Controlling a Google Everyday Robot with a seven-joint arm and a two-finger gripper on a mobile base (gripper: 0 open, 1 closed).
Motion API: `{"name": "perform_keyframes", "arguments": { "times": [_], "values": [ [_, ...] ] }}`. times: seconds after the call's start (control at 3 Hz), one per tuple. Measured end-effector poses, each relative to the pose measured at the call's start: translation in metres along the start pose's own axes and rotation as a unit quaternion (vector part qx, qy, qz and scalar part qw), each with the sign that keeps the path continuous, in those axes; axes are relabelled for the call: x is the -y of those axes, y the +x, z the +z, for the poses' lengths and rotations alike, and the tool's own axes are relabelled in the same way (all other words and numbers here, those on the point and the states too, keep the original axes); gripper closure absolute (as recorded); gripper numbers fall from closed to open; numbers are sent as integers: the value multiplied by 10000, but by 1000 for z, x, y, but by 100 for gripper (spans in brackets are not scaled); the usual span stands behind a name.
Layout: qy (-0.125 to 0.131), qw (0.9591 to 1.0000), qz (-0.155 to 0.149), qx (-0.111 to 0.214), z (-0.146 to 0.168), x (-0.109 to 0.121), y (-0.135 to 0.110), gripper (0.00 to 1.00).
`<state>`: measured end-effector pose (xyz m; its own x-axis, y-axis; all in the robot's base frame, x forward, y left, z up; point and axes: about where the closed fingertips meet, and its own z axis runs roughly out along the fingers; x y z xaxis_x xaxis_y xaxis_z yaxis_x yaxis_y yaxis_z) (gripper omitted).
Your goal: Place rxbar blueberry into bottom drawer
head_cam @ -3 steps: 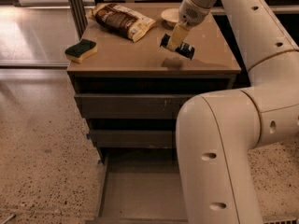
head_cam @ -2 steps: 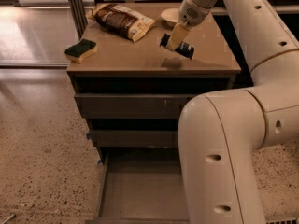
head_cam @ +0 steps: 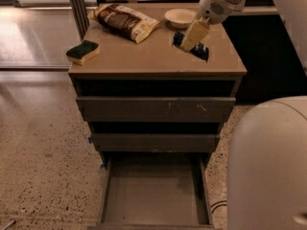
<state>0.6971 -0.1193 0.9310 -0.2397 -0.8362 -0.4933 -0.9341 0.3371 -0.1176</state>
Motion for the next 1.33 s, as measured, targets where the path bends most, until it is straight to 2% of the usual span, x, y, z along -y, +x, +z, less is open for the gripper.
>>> {"name": "perform_keyframes", "arguments": {
  "times": [0.33,0.67,1.0,1.33],
  "values": [
    [16,9996,-96,252,-29,-40,-1,100],
    [-150,9988,-91,457,-37,-90,-3,100],
    [-469,9985,-60,277,-12,-114,10,100],
    [-474,9985,-47,266,-9,-115,10,100]
  ]
}}
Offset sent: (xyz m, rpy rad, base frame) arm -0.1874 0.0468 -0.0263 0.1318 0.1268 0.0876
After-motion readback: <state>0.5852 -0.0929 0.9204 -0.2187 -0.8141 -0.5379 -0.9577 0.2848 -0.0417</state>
